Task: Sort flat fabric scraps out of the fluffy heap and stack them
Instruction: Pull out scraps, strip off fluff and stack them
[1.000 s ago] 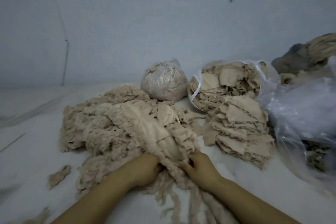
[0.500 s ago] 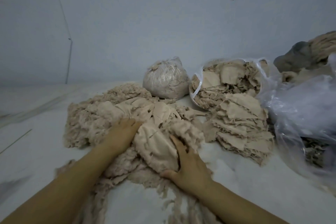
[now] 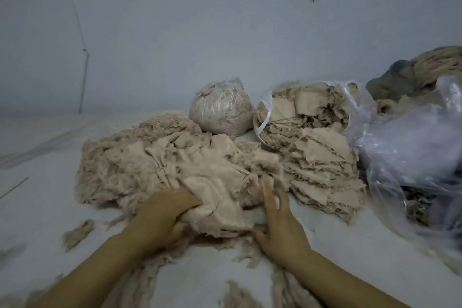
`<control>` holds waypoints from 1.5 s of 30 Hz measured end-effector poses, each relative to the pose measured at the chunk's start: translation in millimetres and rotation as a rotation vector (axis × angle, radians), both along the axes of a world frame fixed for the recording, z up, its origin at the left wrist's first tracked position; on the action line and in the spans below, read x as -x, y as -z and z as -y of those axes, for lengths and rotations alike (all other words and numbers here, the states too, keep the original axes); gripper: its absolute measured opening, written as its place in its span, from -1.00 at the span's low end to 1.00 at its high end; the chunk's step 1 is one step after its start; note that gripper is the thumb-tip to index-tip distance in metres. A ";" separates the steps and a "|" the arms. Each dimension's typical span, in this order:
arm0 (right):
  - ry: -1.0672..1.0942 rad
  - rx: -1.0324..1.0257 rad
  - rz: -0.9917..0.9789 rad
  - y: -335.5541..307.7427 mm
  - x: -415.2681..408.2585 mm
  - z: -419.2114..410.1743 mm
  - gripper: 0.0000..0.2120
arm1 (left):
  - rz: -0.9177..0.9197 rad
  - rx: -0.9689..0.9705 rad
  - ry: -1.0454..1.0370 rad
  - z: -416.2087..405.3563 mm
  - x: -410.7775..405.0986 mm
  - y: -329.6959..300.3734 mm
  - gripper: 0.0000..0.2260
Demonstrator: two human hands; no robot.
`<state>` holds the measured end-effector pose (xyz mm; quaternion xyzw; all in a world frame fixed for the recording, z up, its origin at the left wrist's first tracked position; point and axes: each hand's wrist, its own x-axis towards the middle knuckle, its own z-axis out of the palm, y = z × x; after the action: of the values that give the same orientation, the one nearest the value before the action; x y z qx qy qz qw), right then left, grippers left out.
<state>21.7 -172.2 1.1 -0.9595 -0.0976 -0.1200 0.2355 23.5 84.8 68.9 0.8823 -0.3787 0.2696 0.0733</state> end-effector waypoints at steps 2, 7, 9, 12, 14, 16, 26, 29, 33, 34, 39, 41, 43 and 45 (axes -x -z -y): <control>0.022 0.008 -0.044 -7.5 8.0 8.6 -0.30 | -0.074 -0.125 0.031 0.8 14.5 -7.9 -0.84; -0.075 -0.061 0.065 -23.3 35.2 38.3 -0.67 | -0.441 -0.212 0.046 4.7 30.1 -11.2 -0.70; -0.210 -0.173 0.042 -26.2 50.6 55.9 -0.63 | -0.669 -0.327 0.018 8.9 32.3 -10.2 -0.63; -0.444 -0.269 -0.203 -28.8 77.1 77.7 -0.83 | -0.877 -0.367 0.074 14.4 33.8 -14.2 -0.61; -0.551 -0.242 -0.309 -28.1 90.2 87.0 -0.79 | -0.898 -0.197 0.083 17.7 30.8 -17.4 -0.65; -0.584 -0.246 -0.256 -28.2 98.7 90.4 -0.71 | -0.732 -0.017 0.048 24.9 25.5 -19.3 -0.75; -0.456 -0.277 -0.276 -20.5 99.9 51.8 -0.48 | -0.707 -0.061 -0.021 43.8 32.9 54.9 -0.18; -0.271 -0.363 -0.226 -41.2 67.7 31.4 -0.61 | -0.553 0.277 0.070 47.6 30.6 32.7 -0.63; -0.178 -0.794 -0.503 -47.0 31.0 -23.7 -0.85 | -0.304 0.360 0.036 51.9 15.0 1.4 -0.74; -0.149 -0.876 -0.587 -43.1 25.6 -37.6 -0.74 | -0.326 0.337 0.006 51.8 10.6 -2.2 -0.74; -0.115 -0.928 -0.521 -26.1 21.9 -60.7 -0.76 | -0.481 0.114 -0.148 35.9 -10.8 16.6 -0.66; -0.078 -0.935 -0.462 -25.7 27.3 -47.4 -0.72 | -0.513 0.169 -0.197 24.5 -15.8 30.9 -0.66; -0.058 -0.960 -0.420 -27.2 35.2 -27.8 -0.73 | -0.465 0.259 -0.242 20.0 -18.0 43.6 -0.67; -0.022 -1.016 -0.365 -28.5 40.9 -9.0 -0.75 | -0.367 0.307 -0.234 26.9 -19.6 49.3 -0.70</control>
<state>-19.2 -163.1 29.6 -0.7290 0.0054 0.0192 0.6842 43.1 58.0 19.6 0.9328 -0.2092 0.1661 0.2421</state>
